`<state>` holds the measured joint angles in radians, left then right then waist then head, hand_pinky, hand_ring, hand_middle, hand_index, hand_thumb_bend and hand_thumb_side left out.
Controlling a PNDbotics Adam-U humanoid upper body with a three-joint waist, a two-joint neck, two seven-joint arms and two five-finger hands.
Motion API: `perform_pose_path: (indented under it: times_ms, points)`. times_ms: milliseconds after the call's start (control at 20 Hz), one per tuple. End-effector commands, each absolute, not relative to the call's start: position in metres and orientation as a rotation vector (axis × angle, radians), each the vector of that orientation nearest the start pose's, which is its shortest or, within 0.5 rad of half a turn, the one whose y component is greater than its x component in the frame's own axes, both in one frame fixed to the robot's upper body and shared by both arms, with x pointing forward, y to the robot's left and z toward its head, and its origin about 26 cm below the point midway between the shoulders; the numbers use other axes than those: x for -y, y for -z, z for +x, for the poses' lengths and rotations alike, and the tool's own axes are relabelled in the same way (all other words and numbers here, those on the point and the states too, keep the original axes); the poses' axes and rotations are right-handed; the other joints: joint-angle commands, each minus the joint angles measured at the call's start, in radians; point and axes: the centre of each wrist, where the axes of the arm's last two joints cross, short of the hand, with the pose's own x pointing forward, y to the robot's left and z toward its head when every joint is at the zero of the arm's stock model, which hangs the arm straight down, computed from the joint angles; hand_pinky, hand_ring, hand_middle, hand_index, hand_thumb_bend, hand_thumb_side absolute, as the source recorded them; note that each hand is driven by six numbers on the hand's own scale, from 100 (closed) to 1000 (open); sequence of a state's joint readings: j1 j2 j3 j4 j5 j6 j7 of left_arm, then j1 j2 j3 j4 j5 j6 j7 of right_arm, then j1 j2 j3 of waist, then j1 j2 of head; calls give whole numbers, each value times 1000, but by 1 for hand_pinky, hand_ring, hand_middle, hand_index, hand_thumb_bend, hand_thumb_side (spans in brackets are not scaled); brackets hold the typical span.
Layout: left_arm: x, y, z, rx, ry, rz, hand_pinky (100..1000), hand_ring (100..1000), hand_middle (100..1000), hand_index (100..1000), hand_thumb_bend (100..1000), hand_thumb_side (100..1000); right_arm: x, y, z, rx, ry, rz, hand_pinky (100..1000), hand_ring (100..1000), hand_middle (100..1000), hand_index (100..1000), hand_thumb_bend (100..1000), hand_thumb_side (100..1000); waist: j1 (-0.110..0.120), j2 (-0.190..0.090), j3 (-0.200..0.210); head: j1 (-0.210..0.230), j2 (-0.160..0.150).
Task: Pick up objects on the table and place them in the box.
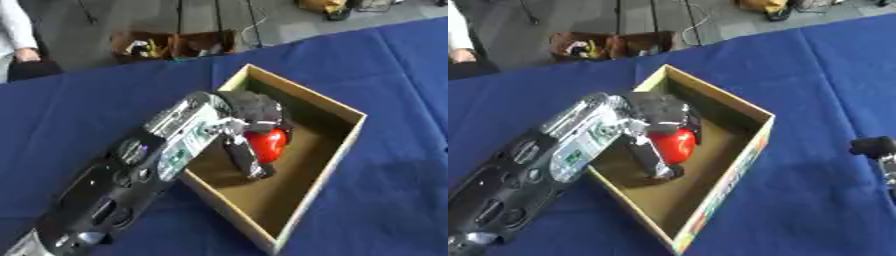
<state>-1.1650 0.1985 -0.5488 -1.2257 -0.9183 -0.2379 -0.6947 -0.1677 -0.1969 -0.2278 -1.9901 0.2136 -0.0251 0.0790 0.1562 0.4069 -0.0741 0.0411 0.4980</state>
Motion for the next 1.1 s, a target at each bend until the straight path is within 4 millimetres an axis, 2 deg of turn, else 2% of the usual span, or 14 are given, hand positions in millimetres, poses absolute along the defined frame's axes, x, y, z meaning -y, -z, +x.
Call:
perform_pose_path:
  times_ms: [50,100,150,200,250,300,450,600,650,700,750,900,1050,1100]
  points:
    - [-38,-274,417,-1759,-2707,-923,443,797,799,866,100,304,311,-167,281,2138,-275,-509,868,808,578,676,100,894,-10,-20,0,0,-13]
    - [-38,-272,418,-1741,-2710,-925,516,824,817,882,100,352,311,-167,281,2137,-276,-508,868,808,578,676,100,895,-11,-20,1,0,-14]
    - [-38,-271,419,-1728,-2710,-927,516,824,817,882,100,352,311,-167,281,2137,-276,-508,868,808,578,676,100,895,-11,-21,1,0,-14]
    - [-38,-270,420,-1716,-2708,-932,678,871,845,910,100,413,311,-167,281,2137,-275,-507,868,807,578,676,100,894,-12,-21,1,0,-14]
    - [-38,-270,420,-1707,-2705,-938,706,880,851,916,100,427,311,-167,281,2136,-274,-507,868,807,578,676,100,894,-13,-21,1,0,-13]
    - [-39,-270,421,-1701,-2703,-948,847,929,887,951,100,533,311,-167,281,2136,-273,-507,867,807,577,676,100,893,-14,-22,2,0,-13]
    - [-39,-269,421,-1683,-2692,-956,1000,1000,898,985,100,708,311,-166,281,2135,-271,-506,868,807,578,676,100,897,-15,-24,3,0,-13]
    - [-40,-271,420,-1682,-2675,-970,1000,1000,951,1000,100,826,311,-166,281,2134,-270,-504,867,807,577,675,100,896,-17,-26,5,-1,-12]
    - [-40,-272,420,-1683,-2671,-973,1000,1000,987,1000,130,925,311,-166,281,2134,-269,-504,867,807,577,675,100,897,-17,-26,6,-1,-13]
    - [-40,-272,420,-1685,-2668,-975,1000,1000,1000,1000,211,1000,311,-166,281,2134,-268,-504,867,807,577,675,100,896,-18,-26,6,-1,-13]
    - [-41,-273,420,-1697,-2659,-982,1000,1000,1000,1000,267,1000,311,-166,281,2134,-268,-503,867,807,577,675,100,897,-19,-27,7,-2,-14]
    - [-43,-277,418,-1749,-2610,-1018,1000,1000,1000,1000,274,1000,311,-166,280,2130,-266,-503,867,807,577,675,100,897,-20,-28,9,-4,-13]
    - [-47,-290,411,-1826,-2508,-1048,1000,1000,1000,1000,214,1000,312,-165,280,2127,-265,-504,867,807,577,675,100,899,-22,-28,16,-11,-10]
    - [-49,-295,408,-1851,-2471,-1051,1000,1000,997,1000,141,989,312,-165,280,2127,-264,-505,867,807,577,675,100,899,-23,-28,18,-14,-10]
